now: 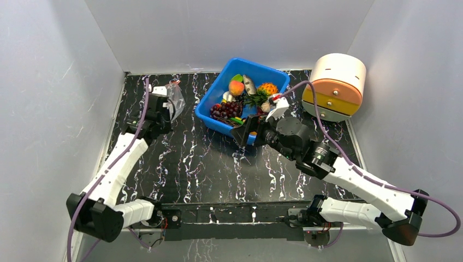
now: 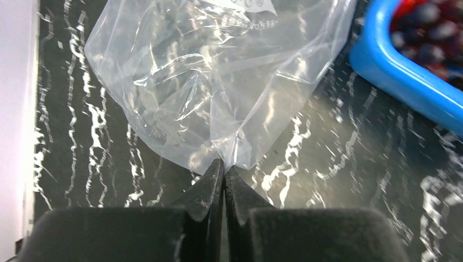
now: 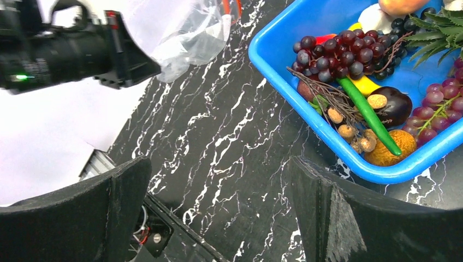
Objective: Place the food in the zip-top bag and seal the zipper
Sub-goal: Pick up the zipper food storage bag at the center of the board.
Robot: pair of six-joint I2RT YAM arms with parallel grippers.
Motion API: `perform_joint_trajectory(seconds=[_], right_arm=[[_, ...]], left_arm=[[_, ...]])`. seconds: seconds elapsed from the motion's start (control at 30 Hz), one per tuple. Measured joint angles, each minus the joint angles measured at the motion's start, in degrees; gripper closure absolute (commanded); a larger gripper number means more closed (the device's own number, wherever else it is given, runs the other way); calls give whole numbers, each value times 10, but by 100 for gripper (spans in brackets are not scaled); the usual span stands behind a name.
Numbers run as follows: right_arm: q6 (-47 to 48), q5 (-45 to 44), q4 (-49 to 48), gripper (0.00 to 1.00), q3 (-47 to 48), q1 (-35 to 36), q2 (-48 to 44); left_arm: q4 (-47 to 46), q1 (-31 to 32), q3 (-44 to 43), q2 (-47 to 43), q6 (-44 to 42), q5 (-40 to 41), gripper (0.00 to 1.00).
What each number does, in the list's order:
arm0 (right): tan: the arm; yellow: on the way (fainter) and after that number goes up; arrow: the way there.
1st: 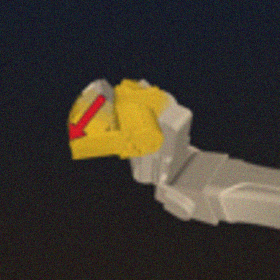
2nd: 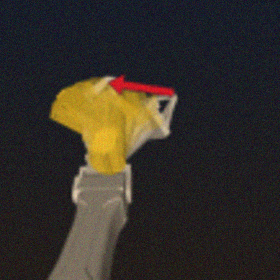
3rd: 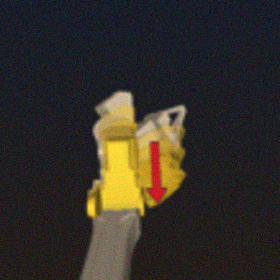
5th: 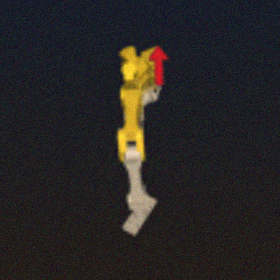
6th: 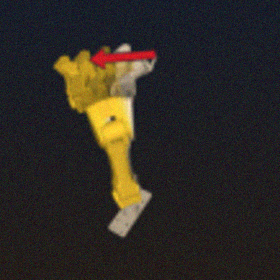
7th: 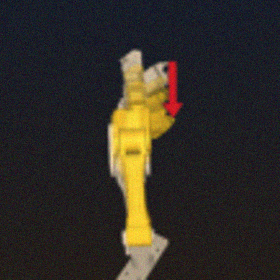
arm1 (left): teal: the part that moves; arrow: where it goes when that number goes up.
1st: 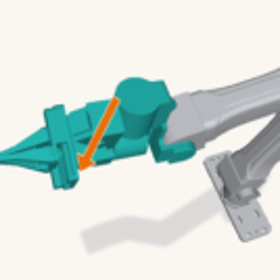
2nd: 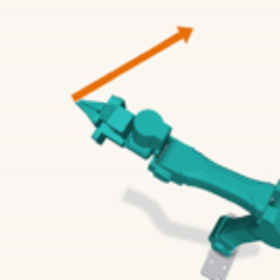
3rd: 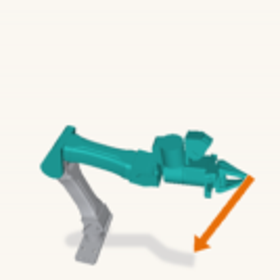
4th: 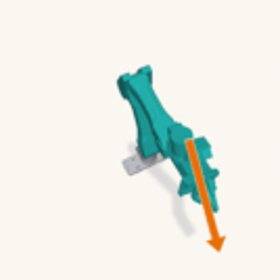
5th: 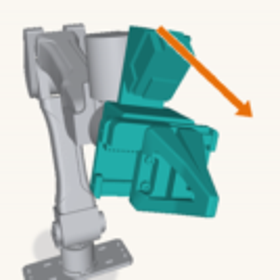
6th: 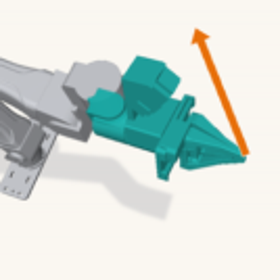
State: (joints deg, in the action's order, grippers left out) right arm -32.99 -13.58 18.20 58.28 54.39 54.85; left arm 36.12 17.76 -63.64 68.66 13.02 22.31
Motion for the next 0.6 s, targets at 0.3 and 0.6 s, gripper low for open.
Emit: perform_joint_trajectory(seconds=[0.3, 0.6], right_arm=[[30, 23, -49, 19, 6, 0, 58], [66, 87, -95, 41, 84, 0, 152]], left_arm=[[102, 0, -21, -103, 34, -141, 100], [136, 0, -26, -169, 50, -297, 100]])
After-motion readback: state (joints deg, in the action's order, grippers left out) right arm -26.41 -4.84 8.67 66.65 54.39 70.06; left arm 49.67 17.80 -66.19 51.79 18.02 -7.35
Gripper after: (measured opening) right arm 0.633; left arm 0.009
